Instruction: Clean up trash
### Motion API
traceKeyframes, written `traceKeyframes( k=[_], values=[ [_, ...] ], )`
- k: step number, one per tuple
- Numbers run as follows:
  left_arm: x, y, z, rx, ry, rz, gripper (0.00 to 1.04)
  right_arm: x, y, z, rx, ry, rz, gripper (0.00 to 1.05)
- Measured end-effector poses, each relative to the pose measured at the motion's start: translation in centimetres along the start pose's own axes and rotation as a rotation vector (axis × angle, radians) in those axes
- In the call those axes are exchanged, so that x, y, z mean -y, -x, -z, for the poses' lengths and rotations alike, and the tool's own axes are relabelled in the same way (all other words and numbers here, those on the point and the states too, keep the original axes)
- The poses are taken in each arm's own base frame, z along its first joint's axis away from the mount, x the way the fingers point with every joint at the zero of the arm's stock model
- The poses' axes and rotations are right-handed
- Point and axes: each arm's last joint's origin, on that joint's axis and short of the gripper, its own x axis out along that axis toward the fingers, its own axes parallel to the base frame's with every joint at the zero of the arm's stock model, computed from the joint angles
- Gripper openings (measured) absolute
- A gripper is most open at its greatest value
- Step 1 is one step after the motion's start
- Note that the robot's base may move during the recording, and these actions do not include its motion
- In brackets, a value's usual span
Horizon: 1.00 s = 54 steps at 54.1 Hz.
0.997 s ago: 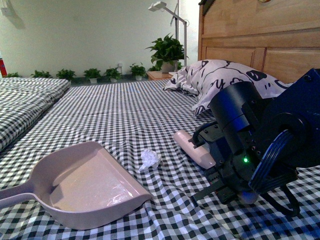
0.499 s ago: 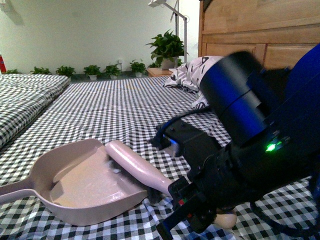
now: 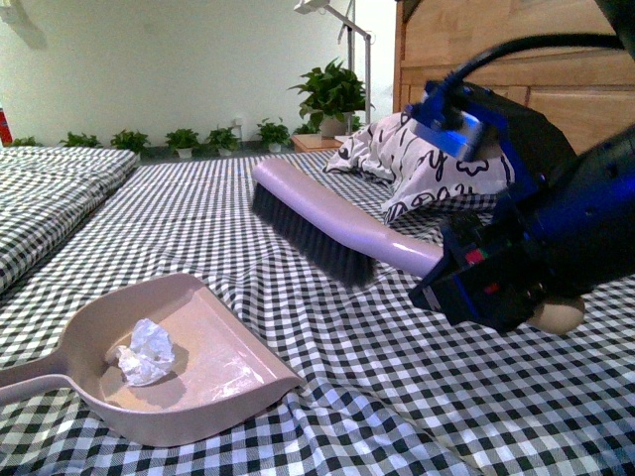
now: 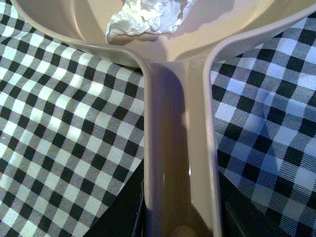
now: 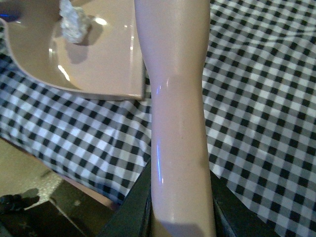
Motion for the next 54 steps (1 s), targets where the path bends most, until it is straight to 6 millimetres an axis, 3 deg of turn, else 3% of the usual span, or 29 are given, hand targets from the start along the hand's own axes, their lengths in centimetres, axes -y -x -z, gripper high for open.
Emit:
traceKeyframes(
  k=[6,13,29,32,40,47,54],
  values=[
    [0.0,0.0,0.0,0.000,0.000,0.000,0.27,2.1,0.0,1.4,0.049,-0.065,0.144,0.19],
    [0.0,0.0,0.0,0.000,0.000,0.000,0.27,4.4,1.7,3.1,0.104,-0.172,0.259,0.19],
    [0.0,-0.1,0.0,-0.004,0.008,-0.013,0.27,5.5,7.2,5.3,0.190,-0.292,0.278,0.19],
    [0.5,-0.8,0.5,0.007,0.030,-0.229,0.27,5.6,9.2,5.4,0.238,-0.304,0.283,0.19],
    [1.2,-0.2,0.1,0.210,0.241,-0.528,0.26,5.5,12.2,5.3,0.311,-0.302,0.294,0.19],
    [1.6,2.9,-1.8,0.399,0.394,-0.647,0.26,4.1,13.9,4.8,0.370,-0.279,0.228,0.19],
    [3.4,4.4,-2.2,0.443,0.474,-0.688,0.26,3.3,15.3,4.4,0.421,-0.286,0.225,0.19]
  ],
)
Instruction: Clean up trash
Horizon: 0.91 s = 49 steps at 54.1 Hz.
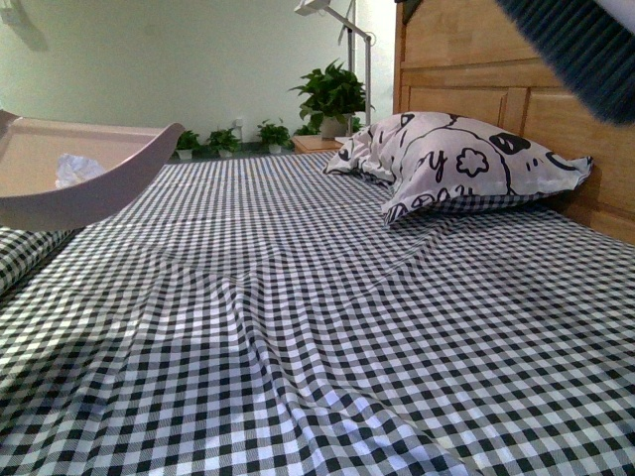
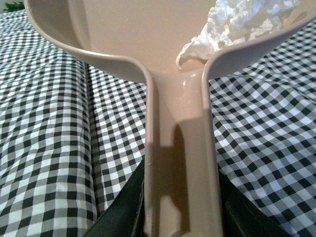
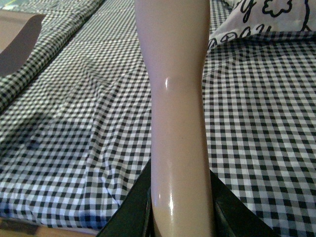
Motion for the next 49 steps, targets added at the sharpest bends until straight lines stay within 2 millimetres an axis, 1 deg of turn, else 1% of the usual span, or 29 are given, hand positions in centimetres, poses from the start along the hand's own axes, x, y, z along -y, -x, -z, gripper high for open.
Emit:
traceKeyframes(
  k=[4,8,11,16,22,29,34,41,49],
  values=[
    [0.8,1.7,-0.4,0.038,0.017,-0.072,0.26,-0.6,0.9,-0.5,0.032,-0.024,0.012,0.19],
    [1.5,3.9,-1.3,0.118,0.008,-0.174,0.26,-1.2,1.9,-0.9,0.071,-0.040,0.030,0.19],
    [2.2,5.6,-1.7,0.169,0.005,-0.215,0.26,-1.8,2.9,-1.3,0.109,-0.052,0.048,0.19],
    [3.1,7.7,-1.7,0.208,0.002,-0.242,0.26,-2.5,4.3,-1.4,0.149,-0.066,0.071,0.19],
    [4.0,9.7,-1.6,0.227,0.017,-0.270,0.26,-3.0,5.7,-1.1,0.173,-0.094,0.089,0.19],
    [5.7,13.1,-1.5,0.275,0.030,-0.321,0.26,-3.6,7.9,-0.7,0.208,-0.152,0.110,0.19],
    [6.9,15.0,-1.0,0.296,0.043,-0.326,0.26,-4.1,9.2,-0.5,0.226,-0.179,0.118,0.19],
    [7.9,16.6,0.1,0.296,0.065,-0.325,0.26,-4.6,10.0,-0.7,0.254,-0.179,0.098,0.19],
    [8.2,17.0,0.6,0.304,0.081,-0.335,0.26,-4.6,9.8,-0.6,0.246,-0.182,0.103,0.19]
  ],
)
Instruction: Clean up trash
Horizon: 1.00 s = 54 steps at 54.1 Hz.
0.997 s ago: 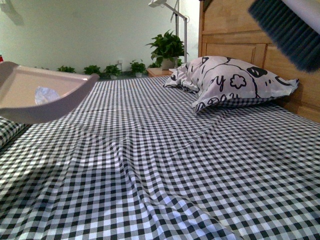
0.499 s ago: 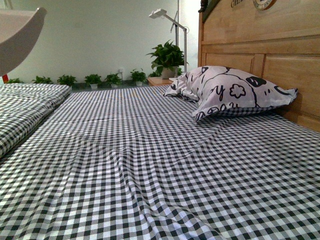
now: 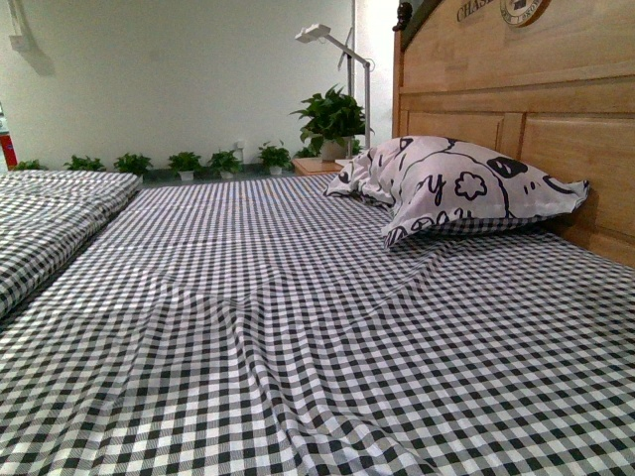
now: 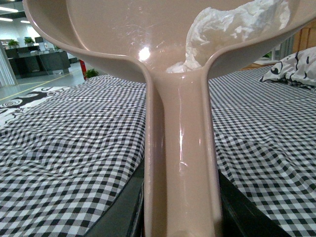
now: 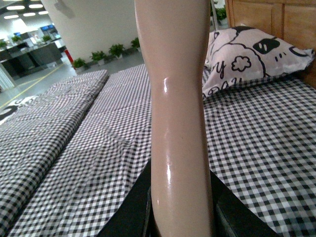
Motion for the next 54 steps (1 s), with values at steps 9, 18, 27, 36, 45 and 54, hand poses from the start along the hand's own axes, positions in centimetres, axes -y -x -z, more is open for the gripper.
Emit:
traceKeyframes(
  k=[9,18,27,36,45,54],
  values=[
    [0.25,-0.18,0.08,0.013,0.016,0.001,0.26,0.07,-0.12,0.11,0.002,-0.009,0.053,0.19],
    [0.31,-0.21,0.13,0.009,0.017,0.002,0.26,0.13,-0.11,0.14,0.002,-0.010,0.071,0.19],
    [0.31,-0.21,0.13,0.009,0.017,0.002,0.26,0.14,-0.11,0.14,0.003,-0.010,0.073,0.19],
    [0.31,-0.21,0.13,0.009,0.017,0.002,0.26,0.14,-0.11,0.14,0.003,-0.010,0.073,0.19],
    [0.31,-0.21,0.14,0.009,0.017,0.002,0.26,0.14,-0.11,0.14,0.003,-0.010,0.073,0.19],
    [0.31,-0.21,0.14,0.009,0.017,0.002,0.26,0.14,-0.11,0.14,0.003,-0.010,0.074,0.19]
  ],
)
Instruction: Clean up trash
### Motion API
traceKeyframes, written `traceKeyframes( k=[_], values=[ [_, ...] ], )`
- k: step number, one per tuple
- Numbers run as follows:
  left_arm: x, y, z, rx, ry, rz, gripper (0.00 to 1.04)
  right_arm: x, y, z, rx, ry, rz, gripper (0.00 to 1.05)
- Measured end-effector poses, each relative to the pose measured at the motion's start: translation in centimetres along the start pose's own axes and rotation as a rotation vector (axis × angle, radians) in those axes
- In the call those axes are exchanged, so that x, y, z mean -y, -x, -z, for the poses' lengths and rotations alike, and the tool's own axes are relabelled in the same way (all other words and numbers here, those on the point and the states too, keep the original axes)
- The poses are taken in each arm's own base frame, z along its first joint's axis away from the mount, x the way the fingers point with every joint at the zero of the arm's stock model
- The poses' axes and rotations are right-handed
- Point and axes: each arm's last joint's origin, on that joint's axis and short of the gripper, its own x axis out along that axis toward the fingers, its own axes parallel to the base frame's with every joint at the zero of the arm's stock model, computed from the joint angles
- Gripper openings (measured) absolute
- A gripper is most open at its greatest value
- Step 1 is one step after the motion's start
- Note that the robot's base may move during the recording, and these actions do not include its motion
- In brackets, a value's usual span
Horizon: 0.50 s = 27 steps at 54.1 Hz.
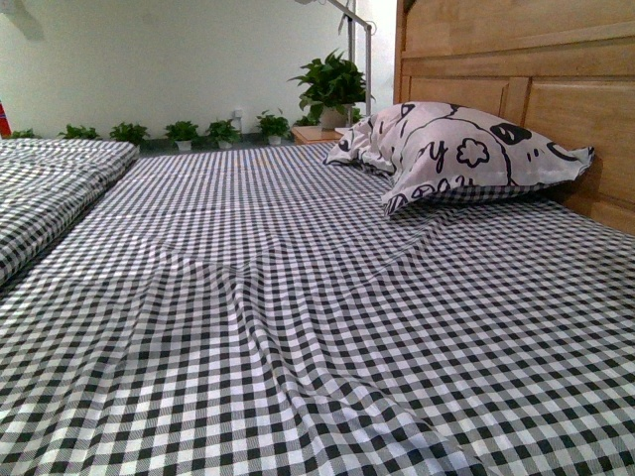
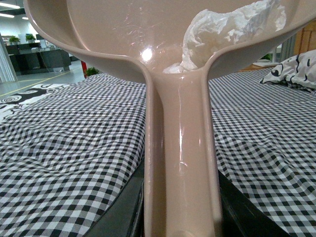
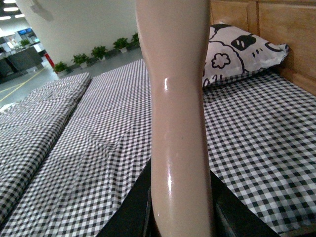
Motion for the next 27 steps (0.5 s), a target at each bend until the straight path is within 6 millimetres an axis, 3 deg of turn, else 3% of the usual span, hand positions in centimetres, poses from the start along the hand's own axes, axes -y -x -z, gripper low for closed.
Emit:
traceKeyframes(
  k=[27],
  values=[
    [0.00,0.00,0.00,0.000,0.000,0.000,0.26,0.00,0.00,0.00,0.000,0.000,0.000,0.19]
  ],
)
